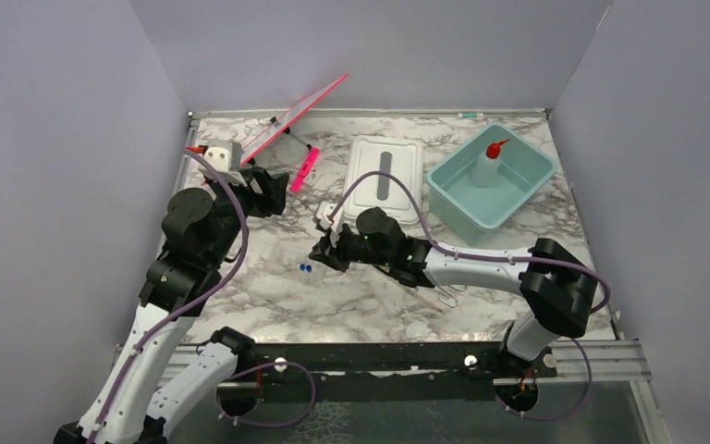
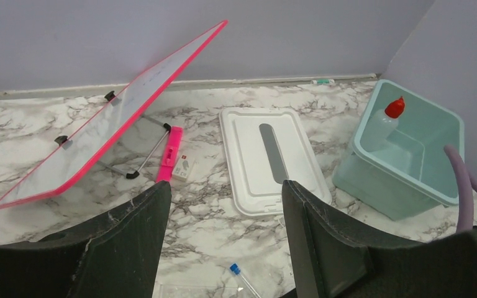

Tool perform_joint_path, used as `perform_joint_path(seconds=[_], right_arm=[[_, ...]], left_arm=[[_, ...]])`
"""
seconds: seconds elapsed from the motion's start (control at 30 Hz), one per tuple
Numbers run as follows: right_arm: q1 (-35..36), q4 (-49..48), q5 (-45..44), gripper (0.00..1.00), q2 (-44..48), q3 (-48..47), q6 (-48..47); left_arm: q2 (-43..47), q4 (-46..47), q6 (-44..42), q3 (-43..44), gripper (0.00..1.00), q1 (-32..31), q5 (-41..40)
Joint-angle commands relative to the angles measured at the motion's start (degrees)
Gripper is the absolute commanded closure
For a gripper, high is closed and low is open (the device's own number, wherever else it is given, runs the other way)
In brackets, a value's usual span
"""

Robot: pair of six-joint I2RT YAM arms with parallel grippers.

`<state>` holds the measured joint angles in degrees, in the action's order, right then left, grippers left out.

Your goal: Organize the chemistry lab equipment

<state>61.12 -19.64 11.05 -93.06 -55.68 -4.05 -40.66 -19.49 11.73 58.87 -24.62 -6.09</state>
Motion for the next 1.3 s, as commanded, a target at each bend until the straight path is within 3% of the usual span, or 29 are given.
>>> perform_joint_path(seconds=[0.0,0.13,0.27,0.43,0.63,0.7,0.93,1.07,1.27], right_arm=[[0.31,-6.60,2.28,0.83,-1.79,0.29,-1.74],[0.31,-7.84,-4.83,0.83,-2.90,0.28,0.56],[0.23,-6.44,-15.43,0.84,-3.03,-0.57,3.82],[0.14,-2.65,-21.81,0.84,-3.12,-1.61,10.20],[-0.53,1.90,-28.10,0.84,-4.54,-3.49,16.04],[-0.72,2.68,-28.91,0.84,-5.08,-4.00,16.68],[-1.07,4.04,-28.35,0.84,-4.67,-4.61,17.44],[-1.18,4.67,-27.44,0.84,-3.76,-4.85,17.48],[-1.25,5.85,-26.75,0.84,-1.80,-4.92,17.15]], left_arm=[[-0.69,-0.58,2.80,2.04,0.31,-0.12,-0.25],[0.02,-7.69,10.28,0.65,0.31,-0.10,-8.47],[2.19,-21.25,21.83,-2.58,0.42,-0.09,-17.05],[3.87,-29.33,31.34,-7.38,0.52,-0.08,-15.09],[0.77,-32.41,40.08,-14.71,0.56,-0.08,-8.46],[-1.14,-34.09,42.71,-15.69,0.46,-0.08,-9.14],[-5.31,-29.85,44.62,-20.70,0.25,-0.03,-4.72],[-4.19,-21.18,46.12,-25.76,0.25,0.42,-5.14],[-3.95,-7.56,50.19,-33.76,0.34,1.42,-7.27]])
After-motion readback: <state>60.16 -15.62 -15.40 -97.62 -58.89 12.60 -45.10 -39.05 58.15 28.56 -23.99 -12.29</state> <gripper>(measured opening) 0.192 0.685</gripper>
